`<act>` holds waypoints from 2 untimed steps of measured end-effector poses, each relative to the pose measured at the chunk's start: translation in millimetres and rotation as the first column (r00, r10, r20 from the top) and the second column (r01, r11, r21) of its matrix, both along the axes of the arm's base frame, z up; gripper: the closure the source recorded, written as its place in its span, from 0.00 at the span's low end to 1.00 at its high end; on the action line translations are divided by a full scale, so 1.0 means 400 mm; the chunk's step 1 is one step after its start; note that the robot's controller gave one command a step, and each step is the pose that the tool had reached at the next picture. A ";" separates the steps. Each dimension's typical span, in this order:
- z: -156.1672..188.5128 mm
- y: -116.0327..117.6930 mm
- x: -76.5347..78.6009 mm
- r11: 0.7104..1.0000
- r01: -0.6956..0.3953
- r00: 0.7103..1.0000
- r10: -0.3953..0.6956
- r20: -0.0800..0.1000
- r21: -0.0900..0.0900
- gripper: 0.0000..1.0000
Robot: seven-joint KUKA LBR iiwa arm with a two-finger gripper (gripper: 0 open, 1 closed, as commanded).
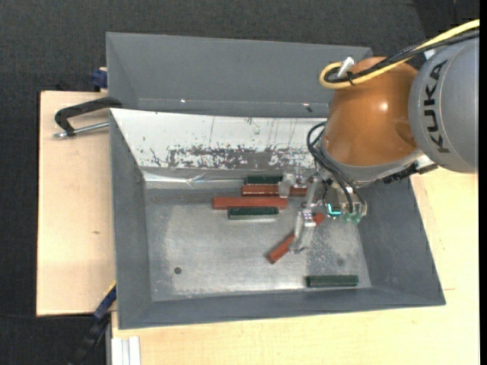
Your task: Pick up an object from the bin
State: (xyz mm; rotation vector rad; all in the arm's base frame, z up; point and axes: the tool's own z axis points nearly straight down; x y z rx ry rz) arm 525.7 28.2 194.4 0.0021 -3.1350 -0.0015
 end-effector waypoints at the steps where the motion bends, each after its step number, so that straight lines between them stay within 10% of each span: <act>1: 0.010 0.000 0.004 1.000 0.001 1.000 -0.001 0.008 0.000 0.00; 2: -0.091 -0.027 0.009 0.991 -0.136 0.991 0.136 0.011 0.000 0.00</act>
Offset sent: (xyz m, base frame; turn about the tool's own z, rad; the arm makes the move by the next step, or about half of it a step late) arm 0.0043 -0.0364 -0.1244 -0.4181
